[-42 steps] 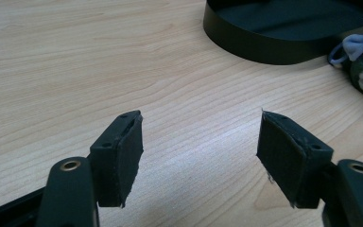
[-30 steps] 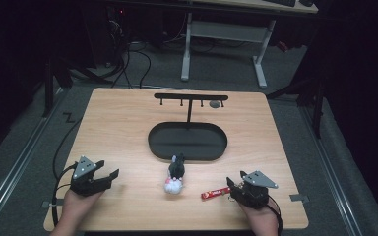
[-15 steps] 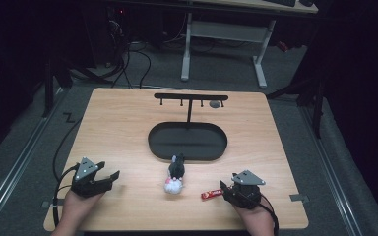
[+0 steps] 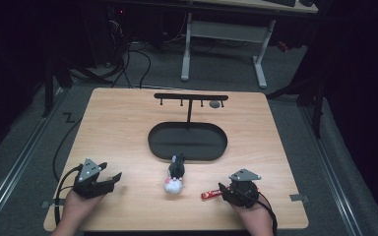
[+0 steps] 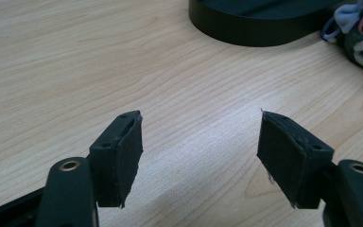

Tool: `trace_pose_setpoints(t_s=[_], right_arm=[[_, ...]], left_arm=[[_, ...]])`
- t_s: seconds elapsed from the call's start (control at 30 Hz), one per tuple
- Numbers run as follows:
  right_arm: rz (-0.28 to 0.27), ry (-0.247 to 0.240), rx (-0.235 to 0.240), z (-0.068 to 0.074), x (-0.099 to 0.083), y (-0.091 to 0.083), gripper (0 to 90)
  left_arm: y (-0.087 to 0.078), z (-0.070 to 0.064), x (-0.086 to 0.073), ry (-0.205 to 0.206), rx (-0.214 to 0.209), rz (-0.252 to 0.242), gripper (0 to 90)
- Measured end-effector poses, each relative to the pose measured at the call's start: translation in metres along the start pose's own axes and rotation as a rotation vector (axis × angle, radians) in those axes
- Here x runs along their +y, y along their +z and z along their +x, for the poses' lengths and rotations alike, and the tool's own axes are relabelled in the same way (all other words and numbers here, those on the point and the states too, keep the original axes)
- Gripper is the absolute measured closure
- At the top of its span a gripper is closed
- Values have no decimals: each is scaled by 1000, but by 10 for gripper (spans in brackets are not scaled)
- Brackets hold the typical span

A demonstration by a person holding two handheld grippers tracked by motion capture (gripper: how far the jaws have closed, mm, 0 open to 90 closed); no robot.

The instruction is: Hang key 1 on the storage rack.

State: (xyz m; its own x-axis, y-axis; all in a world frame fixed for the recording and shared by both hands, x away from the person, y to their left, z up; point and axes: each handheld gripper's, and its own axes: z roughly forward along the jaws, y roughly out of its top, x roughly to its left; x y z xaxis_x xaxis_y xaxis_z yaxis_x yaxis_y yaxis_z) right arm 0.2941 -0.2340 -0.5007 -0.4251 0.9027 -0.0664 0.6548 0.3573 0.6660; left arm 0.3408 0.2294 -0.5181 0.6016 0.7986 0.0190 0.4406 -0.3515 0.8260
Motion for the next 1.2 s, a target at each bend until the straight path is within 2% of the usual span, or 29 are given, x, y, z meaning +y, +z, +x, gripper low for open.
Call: trace_pose_setpoints(t_s=[0.2,0.3,0.43,0.53,0.67,0.8,0.93,1.1,1.2], right_arm=[[41,10,-1,6,2,6,468],[86,-14,0,11,0,7,455],[107,-30,-10,14,5,2,452],[117,-29,3,14,11,-1,444],[149,-30,23,11,21,-3,442],[183,-45,15,4,29,-6,429],[216,-61,3,-2,33,-9,416],[264,-110,-8,-9,38,-15,431],[289,-123,-16,-11,40,-18,439]], left_arm=[[1,1,1,6,-26,-6,315],[1,-2,3,22,-33,-17,314],[1,-4,6,45,-41,-26,311],[0,-6,7,60,-55,-34,309],[1,-4,8,57,-62,-31,311],[3,-1,6,65,-47,-27,309],[3,2,7,45,-44,-36,298],[2,-1,8,62,-47,-47,296],[5,-2,9,72,-50,-40,296]])
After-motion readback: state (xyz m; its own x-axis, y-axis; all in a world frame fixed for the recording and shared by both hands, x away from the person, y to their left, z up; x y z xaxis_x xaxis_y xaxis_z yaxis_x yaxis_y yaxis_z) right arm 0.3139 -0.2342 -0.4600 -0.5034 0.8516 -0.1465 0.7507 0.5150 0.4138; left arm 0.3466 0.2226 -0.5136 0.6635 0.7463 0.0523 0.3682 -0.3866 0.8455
